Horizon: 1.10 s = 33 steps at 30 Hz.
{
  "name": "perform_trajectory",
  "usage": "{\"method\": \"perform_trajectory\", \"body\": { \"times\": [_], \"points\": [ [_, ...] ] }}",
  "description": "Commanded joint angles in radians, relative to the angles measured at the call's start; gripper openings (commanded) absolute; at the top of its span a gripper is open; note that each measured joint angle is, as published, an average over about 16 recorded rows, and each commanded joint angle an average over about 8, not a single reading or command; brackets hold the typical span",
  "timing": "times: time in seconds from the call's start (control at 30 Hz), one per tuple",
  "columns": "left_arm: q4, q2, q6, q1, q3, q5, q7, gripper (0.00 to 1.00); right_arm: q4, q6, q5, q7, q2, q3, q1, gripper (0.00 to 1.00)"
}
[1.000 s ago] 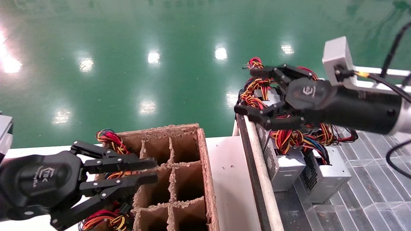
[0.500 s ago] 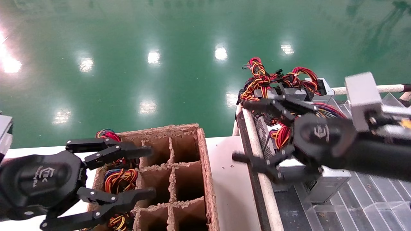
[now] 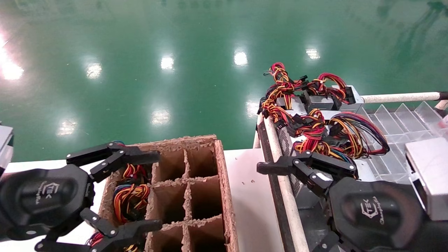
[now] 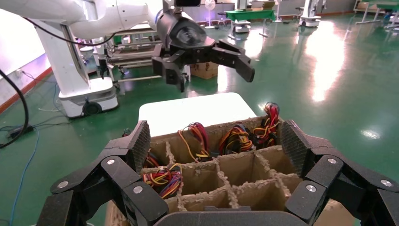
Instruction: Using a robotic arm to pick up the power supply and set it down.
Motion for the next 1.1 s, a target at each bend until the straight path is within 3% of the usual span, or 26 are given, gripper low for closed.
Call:
{"method": "perform_trajectory", "body": {
  "times": [0.03,1.1],
  "points": [
    [0.000,0.000,0.000,0.000,0.000,0.000,0.000,1.00,0.021,-0.004,0.007,0.006,0.007,0.010,-0.017,1.00],
    [0.000,0.000,0.000,0.000,0.000,0.000,0.000,1.00,-0.016,0.003,-0.006,-0.003,-0.005,-0.008,0.013,1.00]
  ]
}}
